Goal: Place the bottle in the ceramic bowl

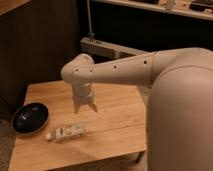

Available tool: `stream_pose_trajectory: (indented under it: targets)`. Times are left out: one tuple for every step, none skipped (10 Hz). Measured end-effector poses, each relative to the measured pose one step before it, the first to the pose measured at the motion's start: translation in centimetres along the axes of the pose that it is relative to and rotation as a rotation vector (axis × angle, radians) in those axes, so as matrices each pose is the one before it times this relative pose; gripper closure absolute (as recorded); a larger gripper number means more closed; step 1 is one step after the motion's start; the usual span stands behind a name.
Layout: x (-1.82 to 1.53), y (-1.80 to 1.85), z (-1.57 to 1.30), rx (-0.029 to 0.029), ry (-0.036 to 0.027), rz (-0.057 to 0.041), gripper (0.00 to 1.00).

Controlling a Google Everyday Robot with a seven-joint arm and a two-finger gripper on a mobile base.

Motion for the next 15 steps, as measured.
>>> stream_pose_trajectory:
  targets:
    - [0.043,-0.021,-0.052,0.00016,-0.00149,-0.00317,0.35]
    - [-0.104,0.061,-0.076,-0.00629,-0.00885,-0.01355,0.35]
    - [-0.422,0.112,-0.142,-0.01042,-0.01806,-0.05083,0.35]
    - [-0.524,0.067,-0.044,-0.02221,-0.00939,-0.11346,0.35]
    - [-0.385,0.083,-0.129,-0.01524,-0.00815,-0.09658,0.35]
    - [-0.338,0.241,-0.099,-0.01966,-0.00671,-0.11448,0.35]
    - [-0.502,0.492,-0.198,-0.02263,-0.01143,-0.15088,0.35]
    - [-0.436,0.036,-0.151,-0.00341,-0.00902,-0.06752,0.35]
    - [-0.612,0.261,-0.132,-0.00442,-0.00980,-0.08384,0.35]
    - [-0.488,0.199,-0.062,-0.00152,-0.00712,-0.06390,0.35]
    - [-0.203,-0.131,-0.055,0.00158,-0.00423,-0.04114,0.35]
    - [-0.061,0.006,-0.003,-0.00055,-0.00085,-0.01135,0.35]
    - [-0.018,0.100,0.009,-0.00068,0.00090,-0.00308,0.35]
    - [0.069,0.029,0.080,-0.00119,-0.00560,-0.00379,0.35]
    - [-0.102,0.239,0.272,-0.00052,-0.01297,-0.03224,0.35]
